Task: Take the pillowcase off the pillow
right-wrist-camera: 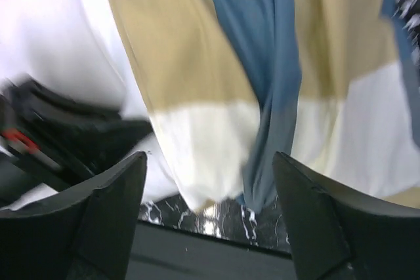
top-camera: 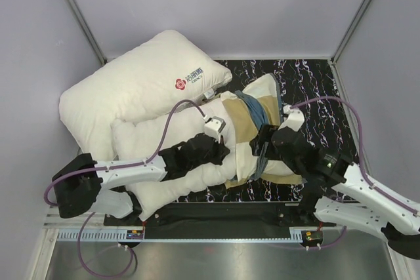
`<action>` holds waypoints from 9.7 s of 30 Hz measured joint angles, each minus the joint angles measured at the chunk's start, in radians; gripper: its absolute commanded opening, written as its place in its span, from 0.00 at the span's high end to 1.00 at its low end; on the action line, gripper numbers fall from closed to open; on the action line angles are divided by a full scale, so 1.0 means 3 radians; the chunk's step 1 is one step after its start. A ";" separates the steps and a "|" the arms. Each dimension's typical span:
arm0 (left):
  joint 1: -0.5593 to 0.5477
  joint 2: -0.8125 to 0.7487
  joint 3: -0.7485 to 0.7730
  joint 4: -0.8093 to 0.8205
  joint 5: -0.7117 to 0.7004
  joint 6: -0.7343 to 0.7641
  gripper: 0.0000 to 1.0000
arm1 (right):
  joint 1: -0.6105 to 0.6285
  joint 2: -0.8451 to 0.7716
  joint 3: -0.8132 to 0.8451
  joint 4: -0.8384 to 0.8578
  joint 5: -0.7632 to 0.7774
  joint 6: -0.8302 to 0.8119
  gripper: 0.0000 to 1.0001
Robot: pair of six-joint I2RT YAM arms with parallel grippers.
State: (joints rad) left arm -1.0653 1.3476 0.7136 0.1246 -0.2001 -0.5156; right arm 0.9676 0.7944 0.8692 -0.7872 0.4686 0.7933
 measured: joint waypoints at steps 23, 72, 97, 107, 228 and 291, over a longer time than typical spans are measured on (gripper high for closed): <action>-0.0889 -0.0852 -0.0860 0.0126 -0.0395 -0.1116 1.00 | -0.0773 0.1047 -0.0031 0.1088 -0.0189 -0.0745 0.43; 0.0632 -0.1314 -0.0226 -0.1183 0.0149 -0.0493 1.00 | -0.1952 0.0109 0.0107 0.0512 -0.1621 -0.1375 0.17; 0.1597 -0.0750 0.0254 -0.1230 0.1076 -0.0045 1.00 | -0.1324 -0.0287 -0.0539 0.0839 -0.2388 -0.1124 0.32; 0.1731 -0.0718 0.0298 -0.1287 0.1265 -0.0023 1.00 | -0.1212 -0.0286 -0.0651 0.0771 -0.2042 -0.0968 0.98; 0.1086 -0.1490 0.0106 -0.1340 0.0849 -0.0211 1.00 | -0.0739 0.0923 0.0088 0.0838 -0.0313 -0.0528 1.00; 0.1385 -0.0680 0.0980 -0.1617 0.1114 0.0202 0.16 | -0.1110 0.0061 -0.0800 0.0601 -0.1152 -0.0328 1.00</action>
State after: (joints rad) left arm -0.6498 1.1435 1.0077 -0.3607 0.1341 -0.4549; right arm 0.6346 0.8127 0.6292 -0.6067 0.1230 0.6949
